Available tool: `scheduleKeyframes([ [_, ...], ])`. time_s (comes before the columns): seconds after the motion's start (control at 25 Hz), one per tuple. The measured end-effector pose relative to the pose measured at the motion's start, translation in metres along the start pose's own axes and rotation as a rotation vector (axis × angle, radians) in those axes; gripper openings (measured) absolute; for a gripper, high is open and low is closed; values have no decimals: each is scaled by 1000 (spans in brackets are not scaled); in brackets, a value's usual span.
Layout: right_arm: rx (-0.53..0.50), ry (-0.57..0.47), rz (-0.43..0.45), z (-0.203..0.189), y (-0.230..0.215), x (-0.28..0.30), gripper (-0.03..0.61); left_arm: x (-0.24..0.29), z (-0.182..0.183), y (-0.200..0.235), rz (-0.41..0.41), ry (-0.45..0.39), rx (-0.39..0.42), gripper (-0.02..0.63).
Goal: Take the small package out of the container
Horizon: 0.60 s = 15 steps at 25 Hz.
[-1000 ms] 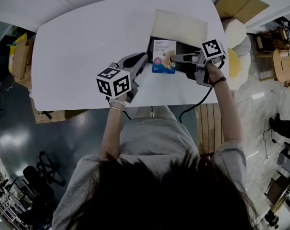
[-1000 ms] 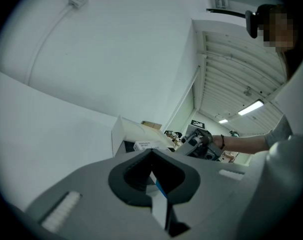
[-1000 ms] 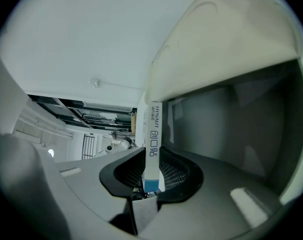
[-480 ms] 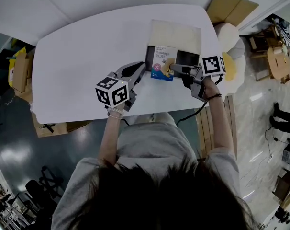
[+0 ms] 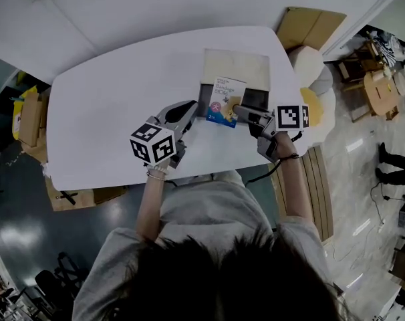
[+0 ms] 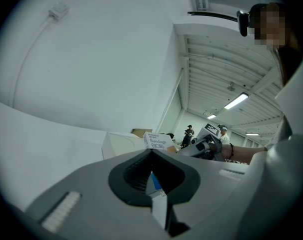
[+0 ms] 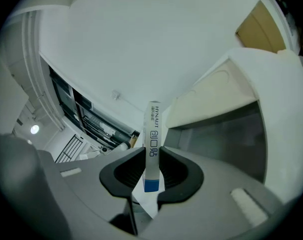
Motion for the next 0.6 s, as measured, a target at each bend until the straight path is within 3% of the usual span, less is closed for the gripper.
scheduleKeyframes([
  [0.28,-128,-95,-22,11,20,-7,101,-6,23,-10,-21,-43,51,-11],
  [0.44,-203,-135,-36,16,32,-11,103,-8,27,-19,-14,-18,174,-11],
  [0.6,-278,-189,-48,22,42,-15,103,-10,34,-25,-26,-37,196,-10],
])
Point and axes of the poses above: the fingertips, and each gripper's own axes: x forward along the fingers, y to its left, z out of its top, the point moved 1 cm from there along -x, backward along the fingers, and after that the axes turned 6 degrees about z, right-handed, at the moved point
